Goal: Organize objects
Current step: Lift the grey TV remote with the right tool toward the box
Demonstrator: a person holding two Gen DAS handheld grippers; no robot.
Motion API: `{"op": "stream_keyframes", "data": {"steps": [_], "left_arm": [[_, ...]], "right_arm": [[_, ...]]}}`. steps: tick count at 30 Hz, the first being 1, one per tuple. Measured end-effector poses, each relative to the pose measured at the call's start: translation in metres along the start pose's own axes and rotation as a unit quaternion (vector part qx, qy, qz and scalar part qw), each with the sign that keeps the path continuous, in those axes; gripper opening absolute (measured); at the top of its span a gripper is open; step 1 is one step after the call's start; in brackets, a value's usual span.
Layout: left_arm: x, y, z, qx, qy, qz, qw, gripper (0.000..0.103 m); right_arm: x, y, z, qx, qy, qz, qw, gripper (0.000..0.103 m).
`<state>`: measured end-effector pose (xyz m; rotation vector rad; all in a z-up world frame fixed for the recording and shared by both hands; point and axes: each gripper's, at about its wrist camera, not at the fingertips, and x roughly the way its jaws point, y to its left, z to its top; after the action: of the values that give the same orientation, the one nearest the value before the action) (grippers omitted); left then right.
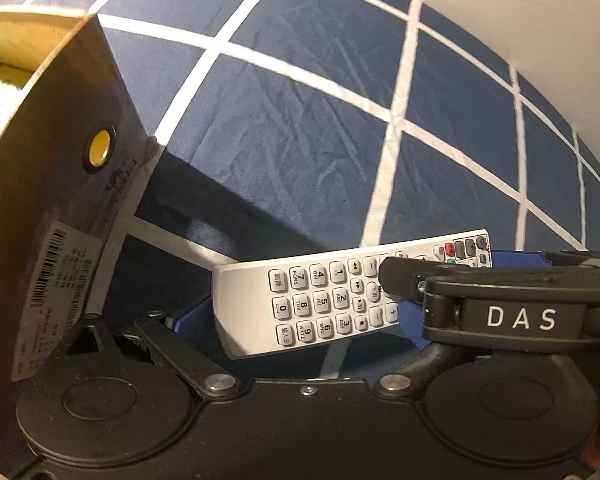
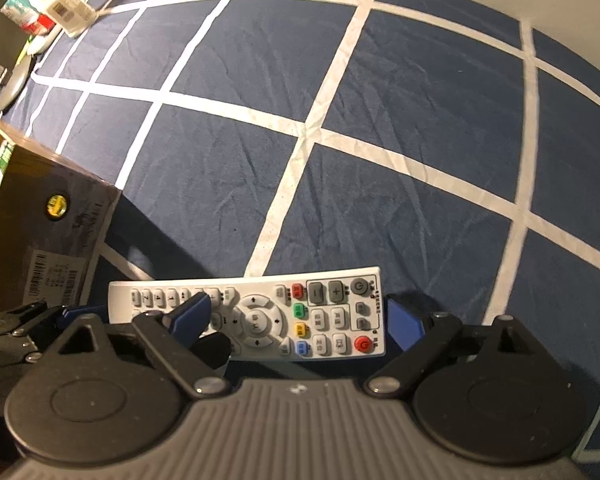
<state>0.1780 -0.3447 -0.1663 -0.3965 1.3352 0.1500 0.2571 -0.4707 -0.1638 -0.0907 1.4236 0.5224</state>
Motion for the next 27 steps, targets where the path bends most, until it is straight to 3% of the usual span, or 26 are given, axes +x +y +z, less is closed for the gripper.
{"op": "stream_keyframes", "data": {"steps": [14,27], "left_arm": [[-0.067,-0.020,-0.048,0.073,-0.033,-0.010,0.9968,0.096],[-0.128,-0.009,-0.094,0.129,-0.059,-0.024,0.9896,0.096]], "right_arm": [[-0.072,0.009,-0.065,0.048,-0.060,-0.005,0.997,0.092],[-0.126,0.047,-0.127,0.081,-0.110,-0.017,0.991,0.092]]}}
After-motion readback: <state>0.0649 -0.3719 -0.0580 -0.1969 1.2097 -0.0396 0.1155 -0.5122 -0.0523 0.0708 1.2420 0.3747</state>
